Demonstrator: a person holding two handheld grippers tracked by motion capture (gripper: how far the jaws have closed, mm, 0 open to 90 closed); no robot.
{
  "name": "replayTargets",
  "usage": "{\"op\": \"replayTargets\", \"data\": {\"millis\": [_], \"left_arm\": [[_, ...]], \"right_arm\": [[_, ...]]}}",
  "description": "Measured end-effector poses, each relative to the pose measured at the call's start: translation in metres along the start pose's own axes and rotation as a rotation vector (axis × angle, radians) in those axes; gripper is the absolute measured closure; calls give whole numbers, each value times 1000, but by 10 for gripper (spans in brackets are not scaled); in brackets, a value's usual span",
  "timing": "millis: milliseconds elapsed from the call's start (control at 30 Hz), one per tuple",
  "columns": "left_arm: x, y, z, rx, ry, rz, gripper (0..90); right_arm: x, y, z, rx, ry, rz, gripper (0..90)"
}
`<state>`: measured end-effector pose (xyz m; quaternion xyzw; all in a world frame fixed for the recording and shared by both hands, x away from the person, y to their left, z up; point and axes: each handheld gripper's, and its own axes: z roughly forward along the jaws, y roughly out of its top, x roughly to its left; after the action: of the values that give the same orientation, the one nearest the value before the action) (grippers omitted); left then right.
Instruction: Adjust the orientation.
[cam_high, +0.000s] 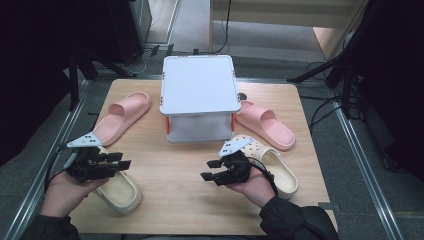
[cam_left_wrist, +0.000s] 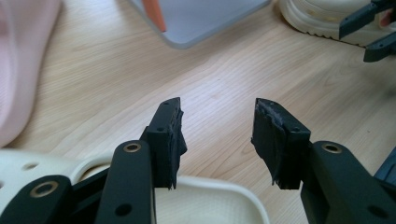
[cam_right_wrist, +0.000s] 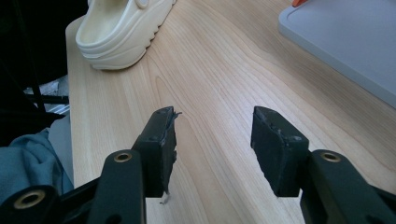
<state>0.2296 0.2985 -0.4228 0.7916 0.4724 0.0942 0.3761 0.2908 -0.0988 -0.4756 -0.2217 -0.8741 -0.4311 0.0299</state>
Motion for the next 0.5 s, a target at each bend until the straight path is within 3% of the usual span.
{"op": "replayTargets", "data": {"millis": [267, 500], "left_arm": [[20, -13, -23, -20, 74, -69, 518], [40, -27, -26, -14, 123, -124, 515]], "right_arm": [[1, 4, 7, 24, 16, -12, 506], [2, 7, 12, 38, 27, -22, 504]]}}
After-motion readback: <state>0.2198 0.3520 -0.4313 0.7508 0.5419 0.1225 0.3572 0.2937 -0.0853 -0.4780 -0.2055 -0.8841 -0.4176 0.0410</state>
